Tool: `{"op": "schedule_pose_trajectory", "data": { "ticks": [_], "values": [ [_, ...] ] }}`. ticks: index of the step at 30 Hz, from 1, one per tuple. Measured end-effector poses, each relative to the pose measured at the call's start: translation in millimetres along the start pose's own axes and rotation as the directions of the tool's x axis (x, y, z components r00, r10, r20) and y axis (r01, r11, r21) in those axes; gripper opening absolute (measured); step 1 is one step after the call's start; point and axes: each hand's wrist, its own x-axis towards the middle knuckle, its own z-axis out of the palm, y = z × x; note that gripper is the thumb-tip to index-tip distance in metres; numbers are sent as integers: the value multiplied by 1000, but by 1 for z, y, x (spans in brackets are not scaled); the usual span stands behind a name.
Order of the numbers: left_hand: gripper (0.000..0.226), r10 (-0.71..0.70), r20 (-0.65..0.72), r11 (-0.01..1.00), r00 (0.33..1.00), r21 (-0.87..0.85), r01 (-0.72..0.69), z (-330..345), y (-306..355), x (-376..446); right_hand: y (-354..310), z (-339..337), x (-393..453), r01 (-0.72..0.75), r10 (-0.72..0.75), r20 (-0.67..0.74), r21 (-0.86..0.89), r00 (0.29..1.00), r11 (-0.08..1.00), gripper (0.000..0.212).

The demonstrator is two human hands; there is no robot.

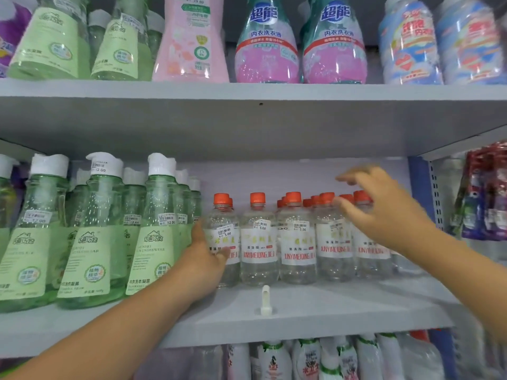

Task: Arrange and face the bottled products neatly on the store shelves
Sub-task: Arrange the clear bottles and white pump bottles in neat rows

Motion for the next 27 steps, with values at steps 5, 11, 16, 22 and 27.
{"op": "schedule_pose_trajectory", "data": {
  "ticks": [5, 11, 16, 22, 27],
  "values": [
    [79, -13, -27, 999, 1000, 52, 14, 2, -1, 2, 108, -35, -33, -482, 488, -72, 89, 870, 872, 57],
    [76, -78, -75, 986, 994, 142, 88, 7, 1, 2, 142, -34, -58, -782, 618, 505, 223, 603, 581, 88],
    [69, -76, -45, 973, 996, 213, 84, 7, 12, -12, 135, -25, -51, -681, 508, 566, 135, 649, 719, 70],
    [68, -54, -13, 962, 998, 268, 56, 9, 16, -15, 136, -20, -57, -618, 459, 516, 188, 723, 763, 53],
    [67, -80, -15, 944, 997, 319, 80, 11, 18, -14, 141, -19, -57, -602, 430, 533, 200, 729, 773, 57]
  ]
}}
